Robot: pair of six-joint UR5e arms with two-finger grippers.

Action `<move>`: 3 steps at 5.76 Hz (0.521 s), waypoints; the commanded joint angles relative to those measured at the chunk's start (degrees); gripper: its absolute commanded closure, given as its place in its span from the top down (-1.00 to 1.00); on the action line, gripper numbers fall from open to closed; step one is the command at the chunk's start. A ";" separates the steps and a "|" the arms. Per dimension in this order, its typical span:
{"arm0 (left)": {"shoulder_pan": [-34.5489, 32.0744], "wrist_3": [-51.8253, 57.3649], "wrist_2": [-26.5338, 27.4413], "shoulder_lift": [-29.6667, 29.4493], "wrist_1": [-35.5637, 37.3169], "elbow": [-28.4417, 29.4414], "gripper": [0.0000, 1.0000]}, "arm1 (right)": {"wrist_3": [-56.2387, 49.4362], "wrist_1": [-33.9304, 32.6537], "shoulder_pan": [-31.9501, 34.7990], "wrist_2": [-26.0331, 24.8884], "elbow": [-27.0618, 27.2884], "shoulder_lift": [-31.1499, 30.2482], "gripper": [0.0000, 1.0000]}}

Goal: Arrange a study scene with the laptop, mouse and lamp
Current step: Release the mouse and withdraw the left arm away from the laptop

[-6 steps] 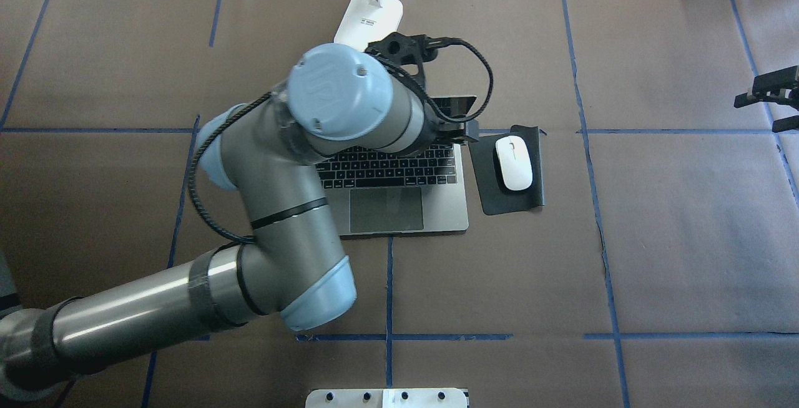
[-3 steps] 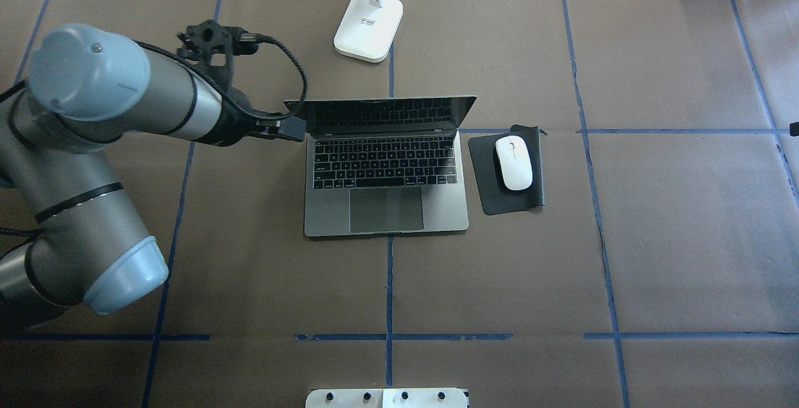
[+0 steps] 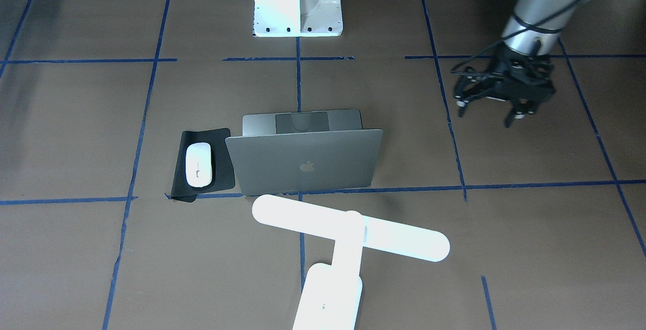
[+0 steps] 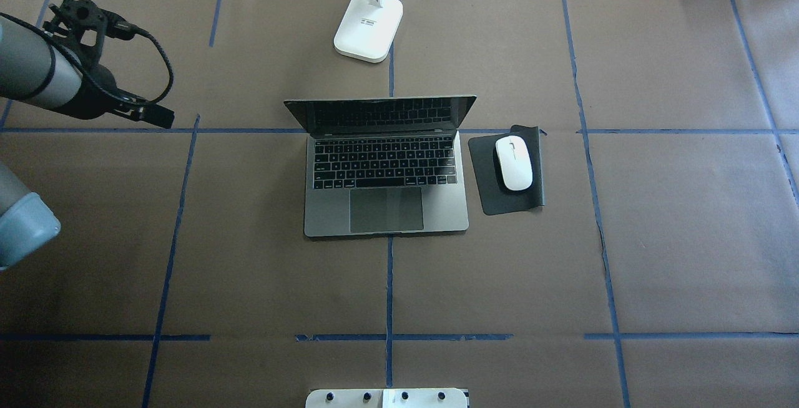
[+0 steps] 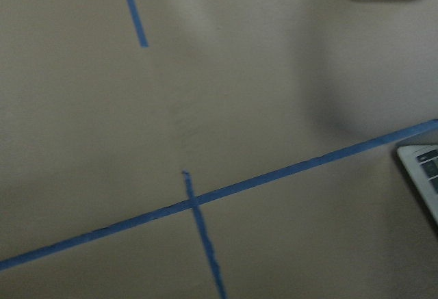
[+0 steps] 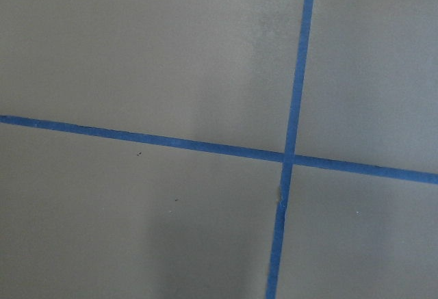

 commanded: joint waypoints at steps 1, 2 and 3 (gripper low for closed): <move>-12.53 22.17 -3.54 5.40 5.88 1.99 0.99 | -9.26 -10.73 0.95 -0.32 -0.47 4.39 1.00; -21.13 26.11 -12.61 6.30 6.50 7.14 0.99 | -9.19 -10.85 0.77 0.20 -0.39 4.41 1.00; -27.74 36.42 -21.84 6.39 9.12 12.94 1.00 | -9.01 -10.85 0.50 -0.05 -1.08 4.41 1.00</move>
